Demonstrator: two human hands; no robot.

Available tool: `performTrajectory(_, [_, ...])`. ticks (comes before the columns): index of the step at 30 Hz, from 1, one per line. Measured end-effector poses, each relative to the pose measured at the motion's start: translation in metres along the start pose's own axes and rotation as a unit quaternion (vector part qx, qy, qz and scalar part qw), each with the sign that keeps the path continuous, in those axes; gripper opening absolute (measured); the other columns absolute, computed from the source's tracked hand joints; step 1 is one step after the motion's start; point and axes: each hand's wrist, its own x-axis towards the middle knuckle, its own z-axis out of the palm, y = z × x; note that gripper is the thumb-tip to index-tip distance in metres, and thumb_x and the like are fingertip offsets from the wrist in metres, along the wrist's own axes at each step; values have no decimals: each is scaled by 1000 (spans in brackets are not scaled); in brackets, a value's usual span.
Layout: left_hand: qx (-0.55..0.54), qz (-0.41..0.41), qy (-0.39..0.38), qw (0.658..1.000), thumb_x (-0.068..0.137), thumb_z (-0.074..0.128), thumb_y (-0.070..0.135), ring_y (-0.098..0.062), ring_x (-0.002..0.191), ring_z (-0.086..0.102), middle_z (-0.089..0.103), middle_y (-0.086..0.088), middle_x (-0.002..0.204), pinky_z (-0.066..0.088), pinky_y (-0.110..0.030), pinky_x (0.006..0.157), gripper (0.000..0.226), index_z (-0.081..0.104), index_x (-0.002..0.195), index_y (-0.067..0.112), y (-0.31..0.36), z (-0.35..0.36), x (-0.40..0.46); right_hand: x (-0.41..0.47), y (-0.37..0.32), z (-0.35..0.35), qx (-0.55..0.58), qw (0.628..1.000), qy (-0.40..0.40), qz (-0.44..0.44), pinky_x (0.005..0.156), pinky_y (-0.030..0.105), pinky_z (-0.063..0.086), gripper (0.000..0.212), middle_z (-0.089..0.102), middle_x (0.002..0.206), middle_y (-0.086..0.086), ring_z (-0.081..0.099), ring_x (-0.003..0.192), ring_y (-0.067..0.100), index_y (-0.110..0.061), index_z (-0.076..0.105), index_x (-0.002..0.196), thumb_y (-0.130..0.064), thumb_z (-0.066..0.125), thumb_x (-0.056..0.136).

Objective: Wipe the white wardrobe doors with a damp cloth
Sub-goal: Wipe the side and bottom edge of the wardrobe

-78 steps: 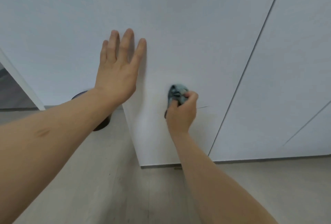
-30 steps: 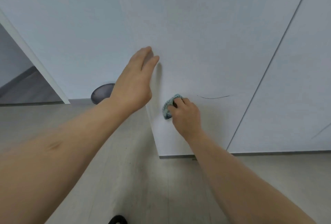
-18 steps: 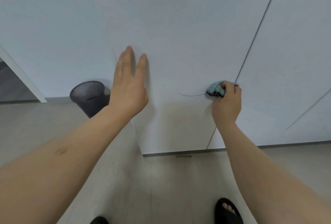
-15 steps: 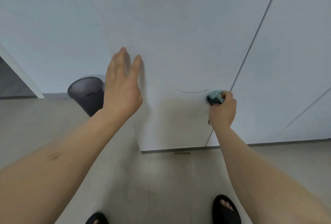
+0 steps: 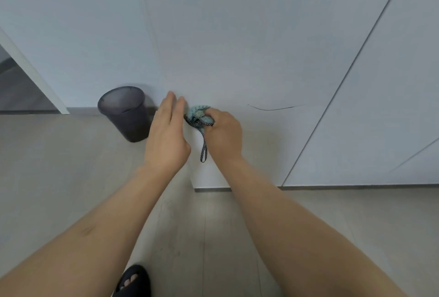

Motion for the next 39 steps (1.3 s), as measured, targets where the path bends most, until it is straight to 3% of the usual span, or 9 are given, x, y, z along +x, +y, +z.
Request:
performTrajectory(3, [16,-3,-16,1000,79,50,-15,-36,153,13,5,-20,166,25,-43,121,85,26,156,13,9,-5,2,0,13,-20,-58,998,32,18,78,35,51,47,64,110,-1,61,97,23,-30,69,119,-9,59,79])
performTrajectory(8, [4,-39,-10,999,78,52,-12,-33,154,0,-9,-13,167,21,-46,123,92,20,158,19,26,-6,14,9,52,-92,-57,974,218,12,74,30,48,47,59,117,7,60,101,28,-19,68,119,0,54,78])
performTrajectory(11, [3,-48,-14,999,76,53,-13,-28,155,-3,-10,-8,167,18,-43,124,95,17,158,20,25,1,9,18,78,-133,-27,945,317,78,86,24,40,49,55,125,14,55,111,28,-13,62,125,3,49,80])
performTrajectory(15, [12,-45,-26,999,75,51,-17,-35,153,11,-5,-11,168,20,-46,124,93,20,158,12,14,9,1,23,101,-155,21,911,364,195,80,14,33,54,51,130,7,55,115,21,-22,54,134,1,47,85])
performTrajectory(21, [61,27,-49,997,71,46,-20,-36,153,12,5,-21,167,15,-50,124,88,25,154,0,-8,6,-1,11,81,-111,-10,933,324,153,79,18,33,51,58,121,8,57,108,24,-19,58,130,-1,50,82])
performTrajectory(28, [65,30,-77,994,70,46,-20,-29,155,7,2,-15,168,4,-39,124,94,21,157,3,-9,14,-12,3,55,-38,-8,975,213,60,77,20,43,44,68,103,4,61,92,20,-22,72,115,-8,73,74])
performTrajectory(31, [67,39,-87,993,70,51,-20,-33,154,8,2,-21,167,10,-44,124,94,21,157,2,-5,21,-14,-3,40,-10,-63,989,127,-28,69,33,53,43,68,98,6,64,83,25,-20,73,114,-10,75,72])
performTrajectory(35, [75,48,-94,992,68,57,-18,-43,144,22,8,-24,165,28,-54,118,95,25,155,1,3,30,-17,-19,38,5,-102,987,70,-107,54,30,49,47,61,95,10,59,71,29,-15,71,118,-2,61,74])
performTrajectory(39, [86,51,-117,988,67,52,-15,-34,155,-6,-3,-19,167,6,-54,125,103,10,158,5,17,43,-21,-21,75,-28,-141,980,86,-108,61,39,52,58,60,101,15,58,76,35,-11,66,124,11,63,71])
